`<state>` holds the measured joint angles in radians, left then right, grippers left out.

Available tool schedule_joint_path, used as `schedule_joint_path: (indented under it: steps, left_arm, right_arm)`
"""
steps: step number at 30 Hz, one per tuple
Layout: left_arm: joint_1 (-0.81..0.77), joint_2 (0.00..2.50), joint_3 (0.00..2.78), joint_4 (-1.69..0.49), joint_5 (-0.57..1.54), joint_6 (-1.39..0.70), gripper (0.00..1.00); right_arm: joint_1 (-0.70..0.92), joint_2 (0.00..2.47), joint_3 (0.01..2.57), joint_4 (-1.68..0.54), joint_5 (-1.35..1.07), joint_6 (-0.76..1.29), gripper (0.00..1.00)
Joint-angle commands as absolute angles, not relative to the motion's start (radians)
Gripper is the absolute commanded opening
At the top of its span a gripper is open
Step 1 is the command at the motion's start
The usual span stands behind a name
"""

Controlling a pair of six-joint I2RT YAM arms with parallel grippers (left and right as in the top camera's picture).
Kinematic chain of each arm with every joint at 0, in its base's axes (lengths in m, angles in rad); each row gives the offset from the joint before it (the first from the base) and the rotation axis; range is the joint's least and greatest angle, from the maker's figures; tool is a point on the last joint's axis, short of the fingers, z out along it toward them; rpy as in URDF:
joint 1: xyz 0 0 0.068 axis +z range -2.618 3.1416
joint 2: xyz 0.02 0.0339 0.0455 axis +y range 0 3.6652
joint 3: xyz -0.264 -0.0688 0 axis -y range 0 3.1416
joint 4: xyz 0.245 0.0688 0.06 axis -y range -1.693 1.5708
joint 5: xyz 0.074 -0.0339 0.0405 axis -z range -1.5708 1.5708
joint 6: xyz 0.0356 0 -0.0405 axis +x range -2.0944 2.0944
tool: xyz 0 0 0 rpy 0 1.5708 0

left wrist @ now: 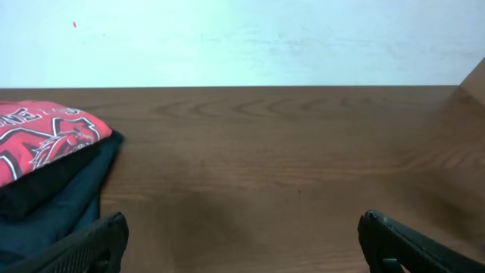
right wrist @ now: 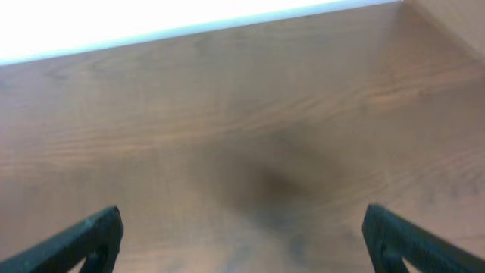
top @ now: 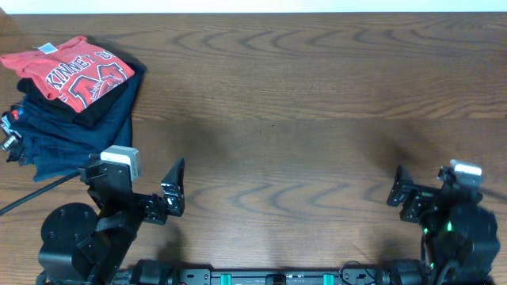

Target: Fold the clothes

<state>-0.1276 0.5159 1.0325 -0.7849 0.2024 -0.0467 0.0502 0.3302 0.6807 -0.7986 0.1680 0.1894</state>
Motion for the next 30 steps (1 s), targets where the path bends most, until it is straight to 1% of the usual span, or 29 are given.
schedule_joint_path:
  steps: [1, 6, 12, 14, 17, 30]
  left_arm:
    - [-0.131, 0.514, 1.029, -0.784, 0.193, -0.03, 0.98]
    - [-0.131, 0.514, 1.029, -0.784, 0.193, -0.031, 0.98]
    - [-0.131, 0.514, 1.029, -0.784, 0.193, -0.03, 0.98]
    - [-0.131, 0.514, 1.029, -0.784, 0.193, -0.03, 0.98]
    - [-0.131, 0.514, 1.029, -0.784, 0.193, -0.03, 0.98]
    - [-0.131, 0.514, 1.029, -0.784, 0.193, -0.03, 0.98]
  right_arm:
    - [0.014, 0.184, 0.533, -0.701, 0.076, 0.117, 0.99]
    - [-0.02, -0.001, 0.302, -0.446, 0.021, 0.117, 0.99]
    - [-0.02, 0.005, 0.076, -0.043, -0.011, 0.096, 0.99]
    - [-0.02, 0.005, 0.011, 0.044, -0.038, 0.079, 0.99]
    - [-0.019, 0.006, 0.005, -0.08, -0.06, 0.078, 0.99]
    - [-0.019, 0.012, 0.006, -0.07, -0.057, 0.092, 0.99]
